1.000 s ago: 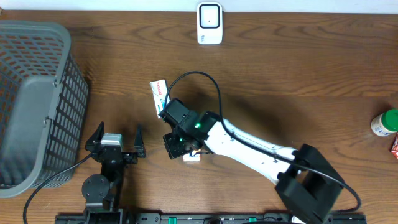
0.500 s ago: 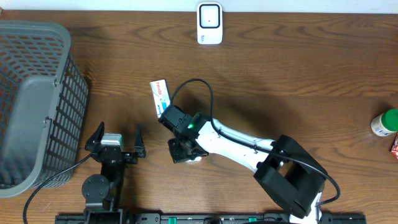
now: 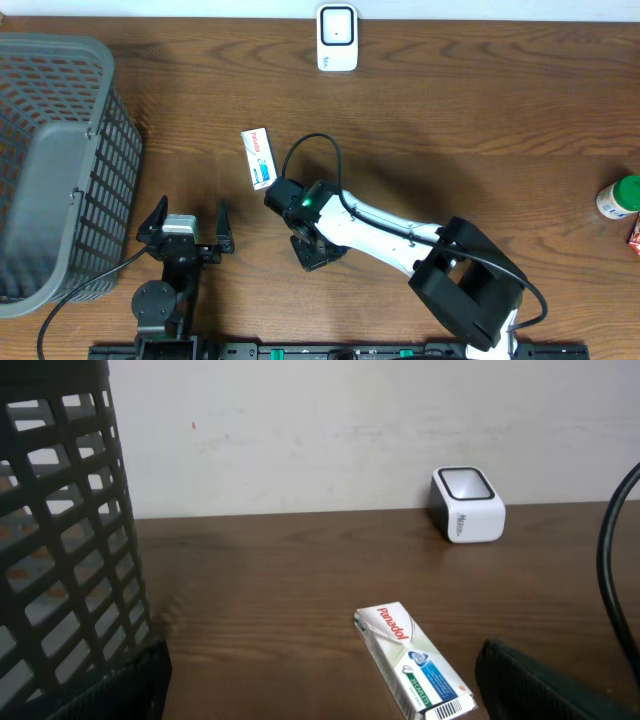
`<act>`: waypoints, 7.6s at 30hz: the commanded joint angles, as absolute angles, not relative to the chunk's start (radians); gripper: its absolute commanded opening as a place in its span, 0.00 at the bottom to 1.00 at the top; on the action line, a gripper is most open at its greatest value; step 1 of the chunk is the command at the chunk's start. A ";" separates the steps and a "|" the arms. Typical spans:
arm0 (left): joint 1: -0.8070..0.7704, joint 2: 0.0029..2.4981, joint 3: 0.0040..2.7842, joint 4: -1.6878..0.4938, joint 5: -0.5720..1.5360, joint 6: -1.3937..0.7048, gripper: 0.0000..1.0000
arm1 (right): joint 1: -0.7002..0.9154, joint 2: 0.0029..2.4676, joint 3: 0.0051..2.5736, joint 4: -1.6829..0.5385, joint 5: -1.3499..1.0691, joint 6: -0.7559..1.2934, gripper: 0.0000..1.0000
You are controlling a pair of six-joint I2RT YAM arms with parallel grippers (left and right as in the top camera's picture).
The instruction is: Scan the item barcode
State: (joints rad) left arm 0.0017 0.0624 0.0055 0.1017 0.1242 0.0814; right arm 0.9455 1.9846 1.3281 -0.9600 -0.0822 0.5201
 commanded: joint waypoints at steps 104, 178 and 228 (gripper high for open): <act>0.001 0.057 0.005 0.105 0.115 0.076 0.96 | 0.764 2.105 1.656 -1.310 -0.225 0.768 0.69; 0.001 0.056 0.005 0.105 0.115 0.076 0.96 | 0.385 2.233 1.929 -0.093 -0.043 0.360 0.72; 0.001 0.056 0.005 0.105 0.115 0.076 0.96 | 0.421 2.390 1.935 -0.617 -0.417 -0.671 0.85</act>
